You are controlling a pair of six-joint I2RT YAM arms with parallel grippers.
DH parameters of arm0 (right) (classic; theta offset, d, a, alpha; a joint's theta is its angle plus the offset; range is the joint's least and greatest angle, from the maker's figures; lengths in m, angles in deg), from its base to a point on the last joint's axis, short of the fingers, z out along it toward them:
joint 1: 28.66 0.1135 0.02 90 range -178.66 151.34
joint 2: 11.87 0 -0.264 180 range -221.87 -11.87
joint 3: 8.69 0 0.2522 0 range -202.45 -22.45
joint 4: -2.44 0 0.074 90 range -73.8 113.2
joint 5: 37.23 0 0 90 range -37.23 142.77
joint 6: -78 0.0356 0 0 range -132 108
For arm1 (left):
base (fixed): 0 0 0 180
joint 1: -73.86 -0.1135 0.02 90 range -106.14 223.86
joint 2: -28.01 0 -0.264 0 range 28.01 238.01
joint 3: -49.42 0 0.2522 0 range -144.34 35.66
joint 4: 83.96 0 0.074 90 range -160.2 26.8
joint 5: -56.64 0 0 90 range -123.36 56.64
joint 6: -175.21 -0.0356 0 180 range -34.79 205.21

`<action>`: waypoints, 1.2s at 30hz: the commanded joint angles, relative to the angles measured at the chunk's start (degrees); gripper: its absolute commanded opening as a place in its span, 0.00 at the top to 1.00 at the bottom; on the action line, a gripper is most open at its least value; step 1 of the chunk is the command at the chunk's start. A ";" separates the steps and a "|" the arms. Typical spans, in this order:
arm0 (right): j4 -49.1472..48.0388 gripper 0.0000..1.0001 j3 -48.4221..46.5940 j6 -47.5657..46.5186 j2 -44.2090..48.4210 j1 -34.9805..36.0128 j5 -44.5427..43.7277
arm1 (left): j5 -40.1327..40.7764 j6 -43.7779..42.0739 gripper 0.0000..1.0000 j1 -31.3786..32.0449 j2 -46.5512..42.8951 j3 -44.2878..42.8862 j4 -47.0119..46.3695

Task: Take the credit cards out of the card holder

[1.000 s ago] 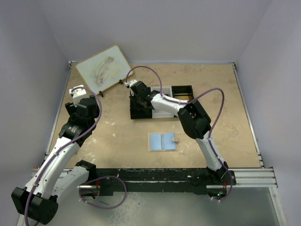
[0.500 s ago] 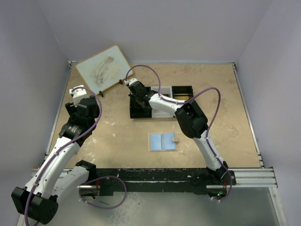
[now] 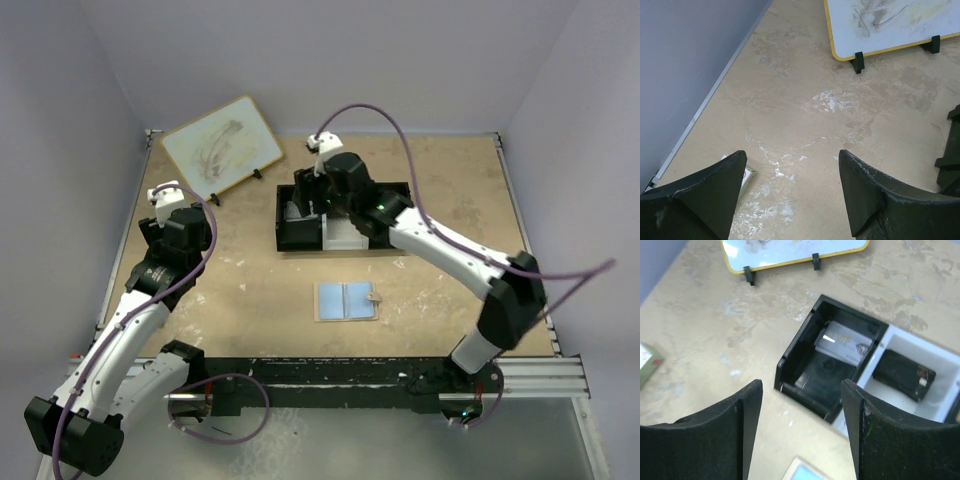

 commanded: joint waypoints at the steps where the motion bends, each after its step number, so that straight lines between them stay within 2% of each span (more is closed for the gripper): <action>1: -3.20 0.32 14.49 8.07 12.19 0.18 -0.04 | -0.10 -0.94 0.28 -0.28 -0.91 -0.23 -1.33; 2: -3.56 0.28 17.70 10.23 15.12 0.54 -0.29 | -0.20 -0.99 0.28 -0.26 -0.83 -0.25 -1.29; 3: -3.38 0.18 21.15 13.01 17.62 1.18 -2.15 | -0.35 -1.03 0.28 -0.26 -0.81 -0.23 -1.39; 5: -3.11 0.07 27.31 18.82 22.48 3.21 -6.92 | -0.48 -1.06 0.28 -0.31 -0.83 -0.25 -1.39; 7: -1.44 0.03 32.15 22.62 25.46 4.91 -9.83 | -0.66 -1.04 0.28 -0.31 -0.83 -0.18 -1.37; 8: -0.11 0.03 33.80 24.11 26.08 5.75 -11.09 | -0.78 -1.03 0.28 -0.31 -0.81 -0.17 -1.39; 10: 3.11 0.11 35.69 26.10 25.93 7.42 -12.53 | -1.00 -1.12 0.28 -0.26 -0.51 -0.21 -1.51; 12: 5.37 0.12 36.62 27.64 25.26 9.43 -14.24 | -1.12 -1.20 0.28 -0.26 -0.25 -0.23 -1.62; 14: 7.70 0.09 36.95 29.55 25.24 12.09 -17.68 | -1.14 -1.22 0.28 -0.31 -0.13 -0.19 -1.70; 16: 8.91 0.01 37.41 33.05 25.76 13.59 -20.22 | -1.15 -1.21 0.28 -0.30 -0.17 -0.16 -1.65; 20: 7.96 0.00 41.46 42.62 28.81 13.57 -19.61 | -0.57 -1.29 0.28 -0.31 -0.27 -0.03 -2.02; 23: 2.71 0.00 44.12 42.21 31.09 13.57 -16.83 | -0.32 -1.60 0.28 -0.31 -0.24 0.01 -2.37; 29: -3.32 0.15 43.97 36.58 29.68 13.68 -12.36 | 0.76 -1.87 0.28 -0.63 -1.01 0.36 -2.78; 34: 5.09 0.20 36.67 39.98 21.69 16.98 -15.58 | 0.08 -1.95 0.27 -0.85 -0.09 0.29 -3.08; 36: 5.31 0.21 35.35 41.06 18.99 19.06 -17.07 | -0.57 -1.79 0.27 -0.77 0.11 0.35 -2.85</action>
